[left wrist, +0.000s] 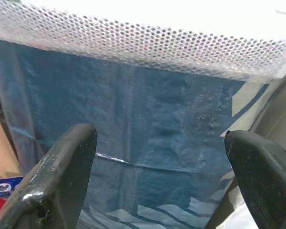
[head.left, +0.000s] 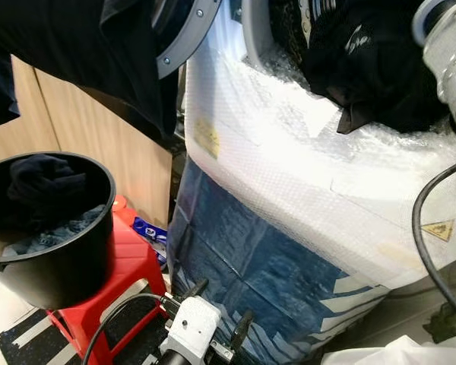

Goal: Clothes washing

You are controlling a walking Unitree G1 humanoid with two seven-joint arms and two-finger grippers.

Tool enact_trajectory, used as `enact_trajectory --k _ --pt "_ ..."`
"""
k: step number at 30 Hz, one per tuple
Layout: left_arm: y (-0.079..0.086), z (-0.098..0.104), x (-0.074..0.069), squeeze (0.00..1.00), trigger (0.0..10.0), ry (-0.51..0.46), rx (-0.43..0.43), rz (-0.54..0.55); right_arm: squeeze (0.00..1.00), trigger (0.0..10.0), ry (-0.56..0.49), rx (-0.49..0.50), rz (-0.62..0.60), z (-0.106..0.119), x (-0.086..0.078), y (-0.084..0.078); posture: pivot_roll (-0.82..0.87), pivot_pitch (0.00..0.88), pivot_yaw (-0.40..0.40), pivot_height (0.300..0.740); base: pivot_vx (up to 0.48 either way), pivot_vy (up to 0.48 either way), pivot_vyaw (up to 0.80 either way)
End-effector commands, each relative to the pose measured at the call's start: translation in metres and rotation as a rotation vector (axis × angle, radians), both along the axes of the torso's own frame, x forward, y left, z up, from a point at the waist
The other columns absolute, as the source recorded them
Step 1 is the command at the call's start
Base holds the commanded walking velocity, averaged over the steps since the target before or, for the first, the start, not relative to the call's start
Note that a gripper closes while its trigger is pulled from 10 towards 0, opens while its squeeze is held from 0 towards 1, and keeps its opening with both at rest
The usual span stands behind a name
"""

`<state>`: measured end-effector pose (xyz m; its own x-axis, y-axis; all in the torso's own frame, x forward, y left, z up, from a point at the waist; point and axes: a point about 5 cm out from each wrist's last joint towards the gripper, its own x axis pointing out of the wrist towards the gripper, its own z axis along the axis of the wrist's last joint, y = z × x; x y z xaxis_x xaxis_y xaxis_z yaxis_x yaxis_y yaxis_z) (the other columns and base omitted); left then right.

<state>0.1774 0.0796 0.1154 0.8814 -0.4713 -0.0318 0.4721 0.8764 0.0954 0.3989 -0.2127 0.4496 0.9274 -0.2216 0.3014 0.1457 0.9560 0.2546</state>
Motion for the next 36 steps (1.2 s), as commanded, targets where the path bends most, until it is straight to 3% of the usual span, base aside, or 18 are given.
enact_trajectory --k 1,6,8,13,14,15,16,17,20,25,29,36 --pt "-0.007 0.003 -0.002 0.00 10.0 0.002 -0.022 -0.014 0.00 10.0 -0.057 0.040 -0.042 0.016 -0.008 -0.008 0.06 0.162 -0.219 0.740 0.000 0.000 0.00" --pt "-0.007 0.003 -0.003 0.00 10.0 0.004 -0.025 -0.005 0.00 10.0 -0.033 -0.019 -0.009 0.012 -0.003 0.009 0.06 0.167 -0.225 0.740 0.000 0.000 0.00" --pt "-0.008 0.004 -0.003 0.00 10.0 0.004 -0.031 0.007 0.00 10.0 0.037 -0.051 0.014 -0.009 0.007 0.022 0.07 0.164 -0.230 0.740 0.000 0.000 0.00" --pt "-0.008 0.005 -0.004 0.00 10.0 0.001 -0.023 0.007 0.00 10.0 0.114 -0.001 -0.007 -0.033 0.013 0.014 0.09 0.162 -0.231 0.740 0.000 0.000 0.00" --pt "-0.008 0.005 -0.004 0.00 10.0 0.000 -0.022 0.008 0.51 10.0 0.118 0.002 -0.005 -0.034 0.013 0.014 0.09 0.162 -0.231 0.740 0.000 0.000 0.00" --pt "-0.006 0.006 -0.004 0.00 10.0 0.000 -0.021 0.014 0.75 10.0 0.130 0.001 -0.015 -0.037 0.014 0.011 0.11 0.161 -0.226 0.740 0.000 0.000 0.00" --pt "-0.005 0.006 -0.003 0.00 10.0 0.001 -0.020 0.019 0.75 10.0 0.138 0.000 -0.022 -0.039 0.014 0.010 0.11 0.161 -0.226 0.740 0.000 0.000 0.00" --pt "-0.002 0.006 -0.004 0.00 10.0 0.002 -0.016 0.026 1.00 10.0 0.158 0.011 -0.059 -0.045 0.014 0.002 0.12 0.159 -0.225 0.740 0.000 0.000 0.00" --pt "-0.001 0.006 -0.005 0.00 10.0 0.005 -0.012 0.029 1.00 10.0 0.173 0.021 -0.080 -0.049 0.013 -0.008 0.12 0.155 -0.223 0.740 0.000 0.000 0.00" --pt "-0.002 0.005 -0.006 0.00 10.0 0.014 -0.011 0.022 1.00 10.0 0.153 -0.078 -0.188 -0.042 0.004 -0.037 0.12 0.145 -0.220 0.740 0.000 0.000 0.00" --pt "-0.003 0.005 -0.005 0.00 10.0 0.016 -0.013 0.019 1.00 10.0 0.118 -0.110 -0.180 -0.036 0.001 -0.039 0.12 0.141 -0.216 0.740 0.000 0.000 0.00" --pt "-0.004 0.006 -0.003 0.00 10.0 0.015 -0.016 0.012 1.00 10.0 0.028 -0.078 -0.183 -0.022 -0.005 -0.041 0.11 0.141 -0.210 0.740 0.000 0.000 0.00"
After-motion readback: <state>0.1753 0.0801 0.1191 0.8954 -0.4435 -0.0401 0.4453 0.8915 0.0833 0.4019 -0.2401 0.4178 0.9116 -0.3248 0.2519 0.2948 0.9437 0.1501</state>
